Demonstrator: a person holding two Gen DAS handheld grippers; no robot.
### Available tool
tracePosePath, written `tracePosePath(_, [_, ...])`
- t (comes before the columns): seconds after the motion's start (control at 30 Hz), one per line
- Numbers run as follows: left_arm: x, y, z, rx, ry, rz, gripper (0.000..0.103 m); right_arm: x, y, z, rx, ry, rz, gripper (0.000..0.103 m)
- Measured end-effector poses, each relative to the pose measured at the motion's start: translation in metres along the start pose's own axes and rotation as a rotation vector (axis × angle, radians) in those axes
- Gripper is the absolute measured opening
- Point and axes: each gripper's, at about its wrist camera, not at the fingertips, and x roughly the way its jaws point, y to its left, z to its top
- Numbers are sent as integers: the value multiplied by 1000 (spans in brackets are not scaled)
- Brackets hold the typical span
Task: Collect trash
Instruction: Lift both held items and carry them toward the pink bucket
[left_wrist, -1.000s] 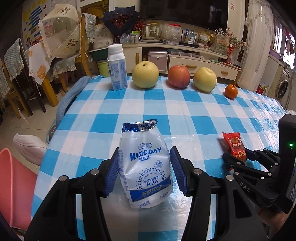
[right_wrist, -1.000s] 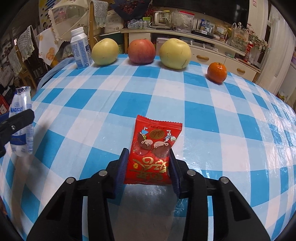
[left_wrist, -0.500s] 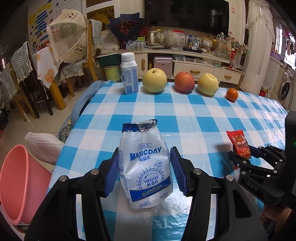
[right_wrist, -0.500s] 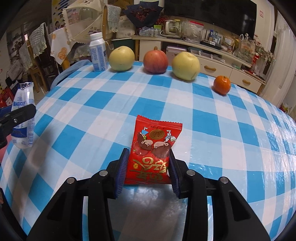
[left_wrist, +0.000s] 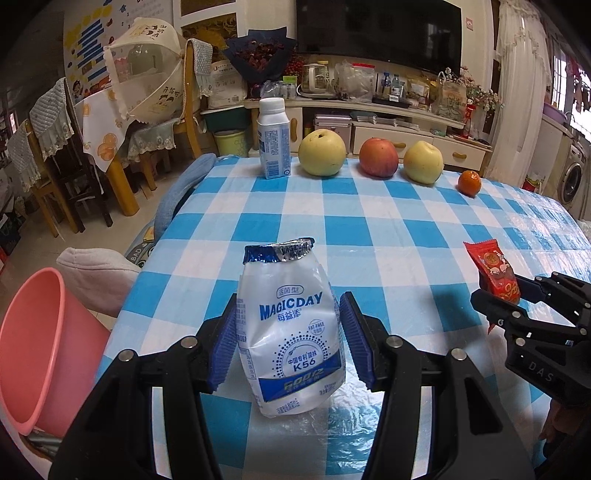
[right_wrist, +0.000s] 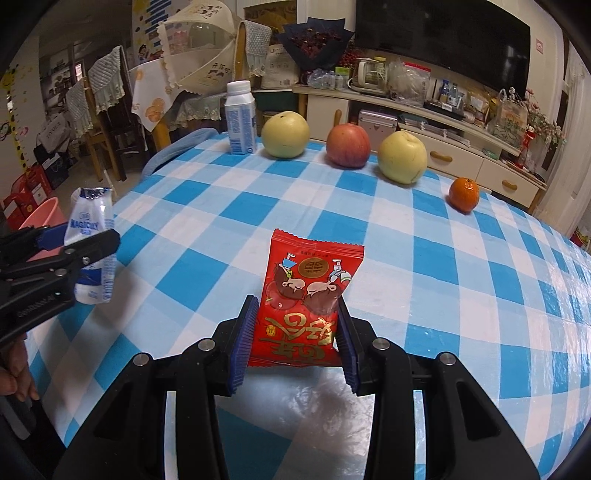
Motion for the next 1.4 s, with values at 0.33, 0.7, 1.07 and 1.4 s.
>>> tracePosePath(0.33, [8,13,-3,-6,10,4,55,2,19,2,-38,2,23,42])
tracePosePath(0.7, [-2,30,0,10,-7,35,55,-7,38,3,-48,-9,75,42])
tracePosePath(1.07, [-22,62,8,7,-49,77,55,-7,75,0,-86,13,130,42])
tracePosePath(1.4, [-38,98,12,-37,-77,96,55,-13,102,6,-112,12,144,42])
